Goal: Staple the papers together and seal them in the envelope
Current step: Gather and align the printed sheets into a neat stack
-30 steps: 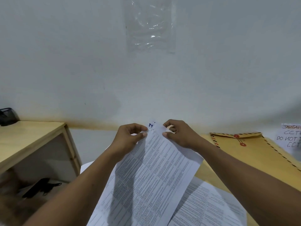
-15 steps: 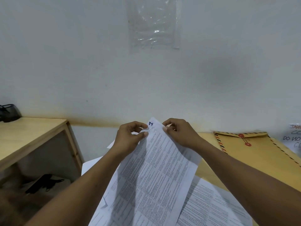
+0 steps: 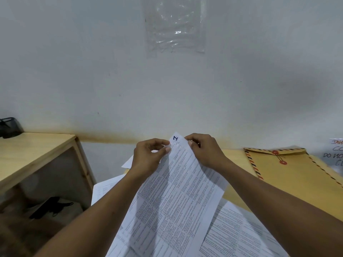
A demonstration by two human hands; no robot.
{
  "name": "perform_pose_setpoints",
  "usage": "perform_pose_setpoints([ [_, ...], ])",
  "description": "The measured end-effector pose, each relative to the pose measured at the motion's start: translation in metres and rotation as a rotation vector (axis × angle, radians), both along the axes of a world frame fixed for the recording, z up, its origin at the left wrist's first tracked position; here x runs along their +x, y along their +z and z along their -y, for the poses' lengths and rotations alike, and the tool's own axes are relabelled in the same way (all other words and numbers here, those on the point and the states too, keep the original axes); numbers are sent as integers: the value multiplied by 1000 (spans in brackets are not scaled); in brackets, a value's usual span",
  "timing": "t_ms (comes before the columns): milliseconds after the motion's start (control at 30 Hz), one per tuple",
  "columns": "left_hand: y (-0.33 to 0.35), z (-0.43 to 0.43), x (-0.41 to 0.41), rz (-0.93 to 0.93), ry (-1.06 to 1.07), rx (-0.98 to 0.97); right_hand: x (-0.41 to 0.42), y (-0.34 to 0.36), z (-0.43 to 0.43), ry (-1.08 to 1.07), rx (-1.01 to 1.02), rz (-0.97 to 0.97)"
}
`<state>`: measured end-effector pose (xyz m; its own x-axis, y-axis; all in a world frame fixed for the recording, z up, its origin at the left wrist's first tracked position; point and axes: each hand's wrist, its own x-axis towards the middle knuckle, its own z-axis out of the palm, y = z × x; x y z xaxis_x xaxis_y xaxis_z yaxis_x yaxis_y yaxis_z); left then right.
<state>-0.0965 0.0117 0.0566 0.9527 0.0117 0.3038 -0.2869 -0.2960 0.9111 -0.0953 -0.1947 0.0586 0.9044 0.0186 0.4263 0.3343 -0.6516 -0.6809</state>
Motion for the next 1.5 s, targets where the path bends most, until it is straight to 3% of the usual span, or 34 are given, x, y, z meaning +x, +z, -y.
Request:
perform_pose_setpoints([
  [567, -2, -3, -3, 47, 84, -109, 3, 3, -3, 14, -28, 21],
  [733, 2, -8, -2, -33, -81, -5, 1, -1, 0, -1, 15, 4],
  [867, 5, -10, 1, 35, -88, 86, 2, 0, 0, -14, -2, 3],
  [1500, 7, -21, -2, 53, 42, -79, 8, 17, -7, 50, -25, -21],
])
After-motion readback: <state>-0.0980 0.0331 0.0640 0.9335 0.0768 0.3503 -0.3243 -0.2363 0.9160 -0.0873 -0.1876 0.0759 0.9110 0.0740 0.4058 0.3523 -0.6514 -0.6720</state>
